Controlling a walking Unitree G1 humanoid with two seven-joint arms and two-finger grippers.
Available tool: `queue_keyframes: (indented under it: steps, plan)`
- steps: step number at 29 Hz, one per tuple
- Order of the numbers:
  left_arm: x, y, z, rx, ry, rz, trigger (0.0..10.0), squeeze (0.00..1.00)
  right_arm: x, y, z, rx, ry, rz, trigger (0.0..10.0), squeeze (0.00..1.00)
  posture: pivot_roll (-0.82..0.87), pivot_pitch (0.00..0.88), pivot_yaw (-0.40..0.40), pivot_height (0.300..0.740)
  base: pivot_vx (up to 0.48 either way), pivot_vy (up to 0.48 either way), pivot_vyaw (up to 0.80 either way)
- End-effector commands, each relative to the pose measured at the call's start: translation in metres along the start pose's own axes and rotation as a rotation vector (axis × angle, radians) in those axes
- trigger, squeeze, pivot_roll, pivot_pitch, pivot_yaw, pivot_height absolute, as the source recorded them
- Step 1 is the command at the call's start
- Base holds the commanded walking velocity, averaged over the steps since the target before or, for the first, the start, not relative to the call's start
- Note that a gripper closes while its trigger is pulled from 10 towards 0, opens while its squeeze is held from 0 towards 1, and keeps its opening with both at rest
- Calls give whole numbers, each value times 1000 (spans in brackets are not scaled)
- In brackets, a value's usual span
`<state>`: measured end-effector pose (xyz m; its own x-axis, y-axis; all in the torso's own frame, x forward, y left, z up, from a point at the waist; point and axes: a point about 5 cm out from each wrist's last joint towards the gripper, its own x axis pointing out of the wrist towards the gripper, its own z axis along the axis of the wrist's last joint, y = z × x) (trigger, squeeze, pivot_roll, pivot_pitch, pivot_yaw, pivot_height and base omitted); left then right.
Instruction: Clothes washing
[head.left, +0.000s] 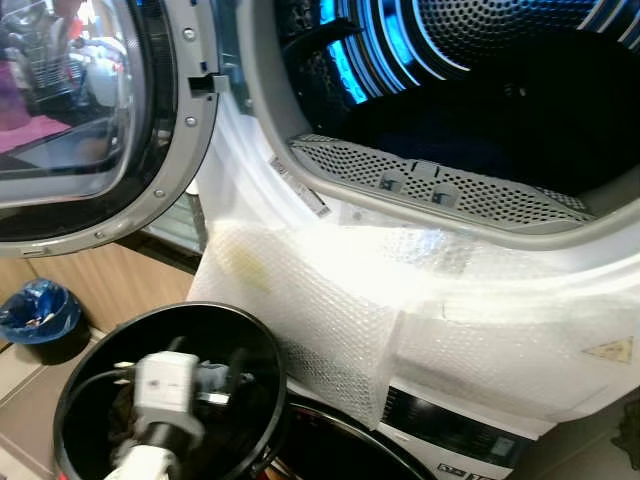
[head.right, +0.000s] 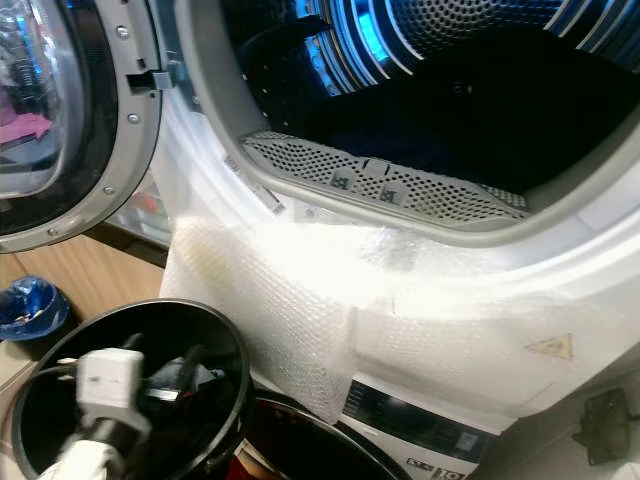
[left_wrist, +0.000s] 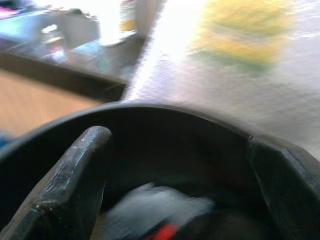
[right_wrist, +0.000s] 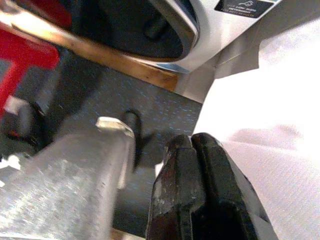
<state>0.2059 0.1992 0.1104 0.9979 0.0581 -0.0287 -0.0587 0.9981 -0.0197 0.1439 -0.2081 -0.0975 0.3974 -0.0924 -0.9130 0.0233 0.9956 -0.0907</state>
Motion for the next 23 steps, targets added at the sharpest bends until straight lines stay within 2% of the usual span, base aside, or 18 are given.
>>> queue_keyframes:
  steps: [1, 3, 5, 6, 7, 8, 9, 12, 13, 17, 19, 20, 21, 23]
  plan:
    - [-1, 6, 0, -13, 41, 26, 10000, 1000, 1, 2, 8, -36, -27, -8, 10000, 0, 74, 51, -33, 740, 0, 0, 0]
    - [5, 11, -4, -35, 113, 54, 10000, 1000, 1, 5, 12, -75, -32, -23, 10000, 0, 84, 43, -38, 740, 0, 0, 0]
    - [12, 13, -8, -146, 187, 139, 10000, 1000, 2, 8, 15, -113, -41, -19, 10000, 0, 81, 38, -39, 740, 0, 0, 0]
    - [12, 13, -8, -146, 187, 139, 10000, 1000, 2, 8, 15, -113, -41, -19, 10000, 0, 81, 38, -39, 740, 0, 0, 0]
    - [14, 9, -9, -195, 206, 145, 10000, 1000, 2, 10, 17, -130, -45, -11, 10000, 0, 80, 36, -39, 740, 0, 0, 0]
    - [16, 5, -9, -223, 236, 134, 10000, 1000, 2, 12, 19, -153, -51, -1, 10000, 0, 79, 35, -38, 740, 0, 0, 0]
    - [19, -5, -10, -232, 275, 73, 10000, 1000, 2, 14, 21, -181, -60, 1, 10000, 0, 76, 31, -37, 740, 0, 0, 0]
    - [22, -11, -12, -229, 308, 47, 10000, 1000, 2, 16, 22, -181, -62, 6, 10000, 0, 75, 32, -36, 740, 0, 0, 0]
    - [24, -17, -15, -270, 352, 24, 10000, 1000, 2, 16, 22, -185, -62, 2, 10000, 0, 74, 31, -35, 740, 0, 0, 0]
    - [27, -24, -18, -342, 440, 0, 10000, 1000, 3, 17, 20, -206, -54, 12, 10000, 0, 72, 33, -29, 740, 0, 0, 0]
    - [28, -26, -19, -353, 462, -14, 10000, 1000, 3, 18, 19, -210, -51, 15, 10000, 0, 72, 33, -29, 740, 0, 0, 0]
    - [26, -28, -21, -332, 504, -56, 10000, 1000, 3, 19, 16, -220, -42, 31, 10000, 0, 74, 33, -24, 740, 0, 0, 0]
    - [21, -27, -26, -299, 587, -94, 10000, 1000, 2, 21, 10, -231, -27, 44, 10000, 0, 73, 33, -15, 740, 0, 0, 0]
    - [18, -25, -27, -283, 623, -89, 10000, 1000, 2, 21, 8, -233, -23, 45, 10000, 0, 73, 34, -13, 740, 0, 0, 0]
